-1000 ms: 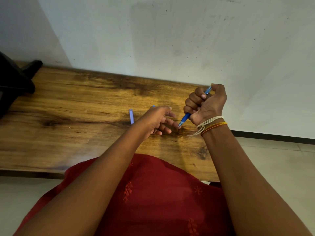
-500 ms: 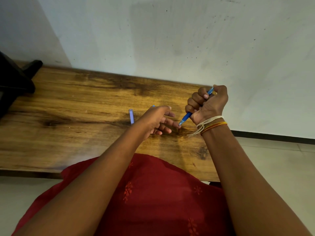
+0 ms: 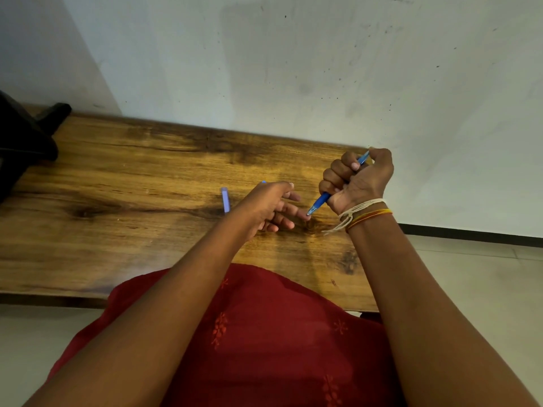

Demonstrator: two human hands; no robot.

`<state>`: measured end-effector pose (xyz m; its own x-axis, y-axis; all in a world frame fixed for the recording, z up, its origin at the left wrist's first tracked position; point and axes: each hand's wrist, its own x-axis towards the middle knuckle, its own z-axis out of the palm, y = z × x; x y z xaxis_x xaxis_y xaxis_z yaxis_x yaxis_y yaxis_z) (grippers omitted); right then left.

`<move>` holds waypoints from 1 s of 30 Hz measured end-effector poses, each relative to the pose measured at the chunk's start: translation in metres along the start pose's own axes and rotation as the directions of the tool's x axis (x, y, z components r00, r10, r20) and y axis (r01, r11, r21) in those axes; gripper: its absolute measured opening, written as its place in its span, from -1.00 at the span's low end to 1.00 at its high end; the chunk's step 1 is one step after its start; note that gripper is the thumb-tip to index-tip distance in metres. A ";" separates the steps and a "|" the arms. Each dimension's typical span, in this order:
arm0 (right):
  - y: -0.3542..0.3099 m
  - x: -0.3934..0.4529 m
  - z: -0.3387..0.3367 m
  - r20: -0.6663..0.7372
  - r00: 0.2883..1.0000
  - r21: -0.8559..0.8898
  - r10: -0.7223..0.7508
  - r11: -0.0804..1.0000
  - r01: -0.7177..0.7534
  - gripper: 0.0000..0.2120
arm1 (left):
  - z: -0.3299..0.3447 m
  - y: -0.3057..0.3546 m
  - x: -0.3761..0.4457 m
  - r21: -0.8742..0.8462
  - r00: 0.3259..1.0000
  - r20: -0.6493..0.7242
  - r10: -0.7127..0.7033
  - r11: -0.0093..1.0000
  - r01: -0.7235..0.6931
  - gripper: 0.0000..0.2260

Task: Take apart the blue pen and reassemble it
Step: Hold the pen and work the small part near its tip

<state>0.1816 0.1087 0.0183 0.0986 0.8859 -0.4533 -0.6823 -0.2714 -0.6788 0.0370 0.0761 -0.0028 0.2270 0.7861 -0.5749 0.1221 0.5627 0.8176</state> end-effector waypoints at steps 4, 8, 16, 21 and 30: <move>0.000 0.001 0.000 0.001 1.000 -0.017 -0.001 1.000 0.002 -0.55 | 0.000 0.000 -0.001 0.003 1.000 -0.003 0.000 1.000 0.000 -0.66; 0.001 0.001 0.000 0.015 1.000 -0.043 -0.013 0.999 0.014 -0.56 | 0.001 0.001 -0.001 0.005 1.000 -0.006 0.002 1.000 -0.002 -0.65; 0.001 0.001 0.000 0.032 0.999 -0.069 -0.028 0.997 0.030 -0.57 | 0.001 0.000 -0.001 0.006 1.000 -0.007 0.003 1.000 -0.003 -0.65; 0.002 0.002 0.000 0.045 0.999 -0.085 -0.024 0.996 0.028 -0.59 | 0.001 0.000 0.000 0.008 1.000 -0.006 0.006 1.000 -0.006 -0.64; 0.002 0.000 0.001 0.067 0.997 -0.114 -0.039 0.992 0.046 -0.55 | 0.001 0.000 0.001 0.011 1.000 -0.007 0.000 1.000 0.000 -0.65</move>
<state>0.1796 0.1089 0.0173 0.0758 0.9191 -0.3867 -0.5896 -0.2715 -0.7607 0.0381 0.0763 -0.0037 0.2207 0.7880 -0.5747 0.1329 0.5595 0.8181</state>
